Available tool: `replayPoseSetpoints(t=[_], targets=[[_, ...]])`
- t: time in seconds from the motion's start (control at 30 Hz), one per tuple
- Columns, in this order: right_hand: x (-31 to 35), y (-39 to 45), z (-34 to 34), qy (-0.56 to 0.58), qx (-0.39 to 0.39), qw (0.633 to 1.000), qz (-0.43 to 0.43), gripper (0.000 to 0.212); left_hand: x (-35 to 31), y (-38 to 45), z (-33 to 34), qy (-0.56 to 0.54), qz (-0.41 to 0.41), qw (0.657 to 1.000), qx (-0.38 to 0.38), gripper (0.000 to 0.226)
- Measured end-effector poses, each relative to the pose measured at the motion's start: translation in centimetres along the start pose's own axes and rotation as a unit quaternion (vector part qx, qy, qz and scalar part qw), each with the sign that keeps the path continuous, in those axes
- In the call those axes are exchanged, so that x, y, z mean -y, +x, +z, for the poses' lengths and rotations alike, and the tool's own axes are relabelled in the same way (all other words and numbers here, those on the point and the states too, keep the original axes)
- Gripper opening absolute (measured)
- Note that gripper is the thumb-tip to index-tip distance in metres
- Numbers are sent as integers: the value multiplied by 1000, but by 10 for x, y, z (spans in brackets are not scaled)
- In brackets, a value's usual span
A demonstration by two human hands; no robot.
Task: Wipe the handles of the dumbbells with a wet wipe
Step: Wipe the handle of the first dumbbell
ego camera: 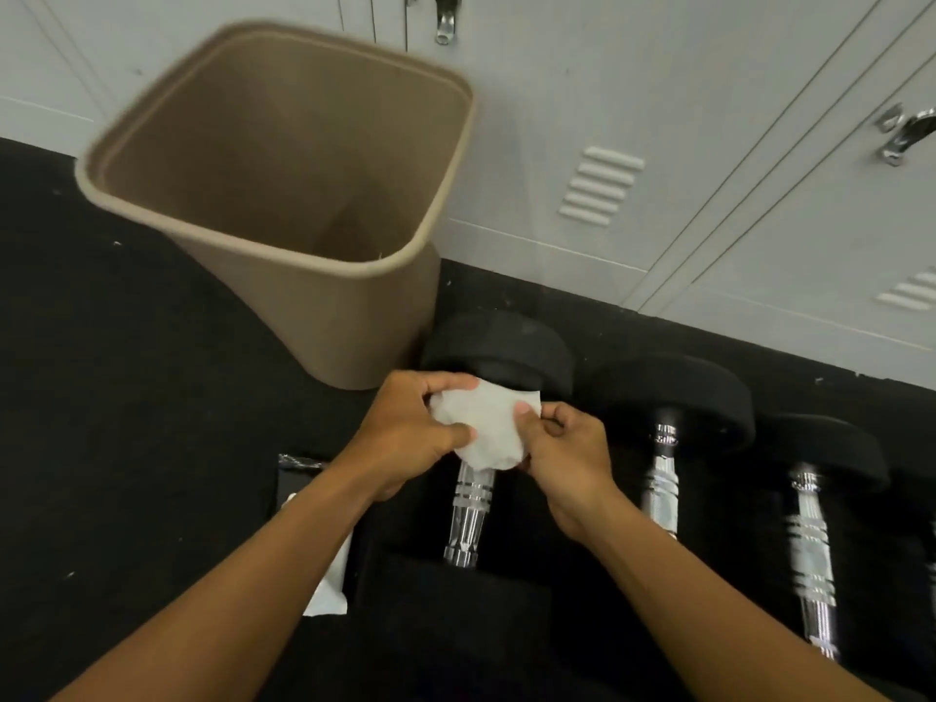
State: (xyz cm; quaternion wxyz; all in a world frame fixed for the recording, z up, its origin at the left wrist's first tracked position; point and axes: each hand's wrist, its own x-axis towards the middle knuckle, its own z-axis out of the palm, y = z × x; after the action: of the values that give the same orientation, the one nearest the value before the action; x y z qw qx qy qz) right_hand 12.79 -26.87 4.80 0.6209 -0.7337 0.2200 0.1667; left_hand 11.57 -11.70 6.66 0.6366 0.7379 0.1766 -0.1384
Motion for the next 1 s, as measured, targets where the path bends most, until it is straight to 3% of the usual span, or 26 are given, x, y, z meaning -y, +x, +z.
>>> replayPoseSetpoints(t=[0.27,0.37,0.4,0.47,0.53,0.6,0.67,0.73,0.9,1.0], targets=[[-8,17,7,43,-33,995,81,12,20,8,8,25,22,999,15,53],[0,4,-6,-47,-14,995,90,38,17,0,1,-5,24,1000,18,53],[3,-3,-15,-148,-24,987,55,48,15,-5,-4,-34,25,999,11,52],[12,-20,-32,-323,-74,940,-81,46,10,-23,-19,-82,19,996,-19,47],[19,-36,-39,-367,-72,893,-251,31,8,-48,-30,-126,19,991,-40,43],[23,-39,-30,-402,-8,857,-323,28,11,-76,-32,-117,31,992,-40,42],[25,-33,-14,-473,59,823,-309,43,22,-98,-27,-57,37,997,-31,40],[28,-22,4,-532,77,796,-278,51,37,-112,-20,22,42,998,-38,40],[22,-8,19,-565,75,761,-310,36,60,-124,-5,28,23,991,-126,57],[15,-11,6,-501,86,790,-341,32,68,-125,-4,16,-14,990,-142,80]])
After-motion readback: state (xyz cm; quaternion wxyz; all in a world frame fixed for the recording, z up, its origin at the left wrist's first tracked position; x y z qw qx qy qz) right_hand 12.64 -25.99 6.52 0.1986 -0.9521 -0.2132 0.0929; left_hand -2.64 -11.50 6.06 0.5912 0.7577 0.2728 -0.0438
